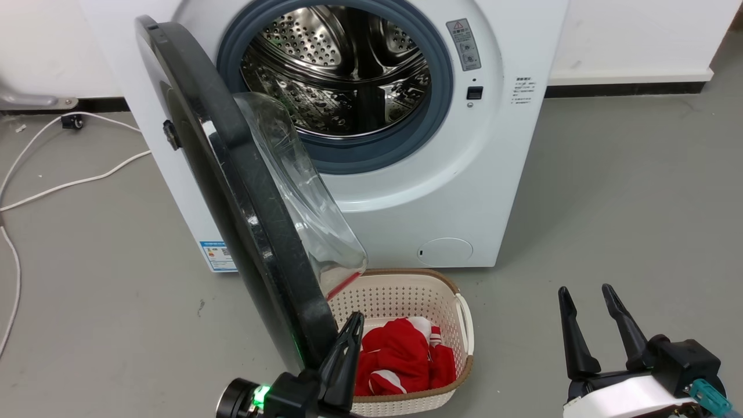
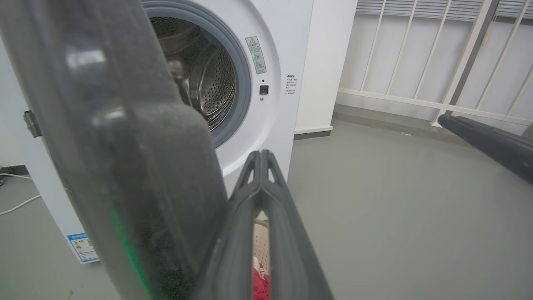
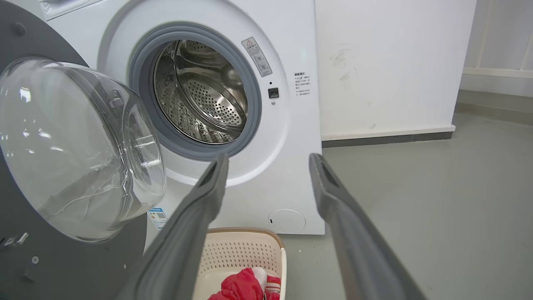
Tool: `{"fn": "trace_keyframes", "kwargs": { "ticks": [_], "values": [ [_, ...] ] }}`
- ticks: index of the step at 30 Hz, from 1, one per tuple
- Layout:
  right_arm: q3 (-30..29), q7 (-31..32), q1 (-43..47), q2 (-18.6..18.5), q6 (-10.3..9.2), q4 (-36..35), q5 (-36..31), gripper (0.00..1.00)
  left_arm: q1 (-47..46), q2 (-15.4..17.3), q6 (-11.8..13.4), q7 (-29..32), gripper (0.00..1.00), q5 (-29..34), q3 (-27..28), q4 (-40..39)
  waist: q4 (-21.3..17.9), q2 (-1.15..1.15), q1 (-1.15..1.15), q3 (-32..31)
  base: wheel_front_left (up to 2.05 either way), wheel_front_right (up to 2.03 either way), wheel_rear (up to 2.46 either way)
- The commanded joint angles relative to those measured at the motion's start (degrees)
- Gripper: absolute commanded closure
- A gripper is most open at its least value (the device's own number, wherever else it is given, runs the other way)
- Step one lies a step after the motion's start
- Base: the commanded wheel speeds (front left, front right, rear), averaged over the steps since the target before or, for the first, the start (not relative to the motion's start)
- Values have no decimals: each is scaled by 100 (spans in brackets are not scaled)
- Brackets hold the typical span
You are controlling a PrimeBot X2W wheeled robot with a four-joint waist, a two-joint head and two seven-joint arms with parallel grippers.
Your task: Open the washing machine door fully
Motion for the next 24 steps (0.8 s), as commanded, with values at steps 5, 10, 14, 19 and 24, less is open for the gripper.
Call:
{"fn": "trace_keyframes", "kwargs": {
  "ticks": [5, 10, 14, 19, 24],
  "values": [
    [3, -41, 60, 19, -4, -30, 47, 0, 394, 140, 174, 117, 100, -12, 58, -377, 175, 0, 0, -26, 0, 0, 0],
    [15, -38, 101, 17, -4, -20, 35, 0, 710, 257, 349, 255, 100, -10, 134, -725, 412, 0, 0, -42, 0, 0, 0],
    [24, -42, 95, 18, -4, -23, 57, 0, 828, 366, 425, 350, 100, -36, 213, -867, 613, 0, 0, -51, 0, 0, 0],
    [27, -39, 101, 18, -4, -14, 62, 0, 901, 505, 509, 401, 100, -36, 334, -952, 813, 0, 0, -69, 0, 0, 0],
    [17, -44, 162, 18, -4, -11, 88, 0, 1072, 572, 646, 346, 100, -77, 486, -1089, 1008, 0, 0, -82, 0, 0, 0]
  ]
}}
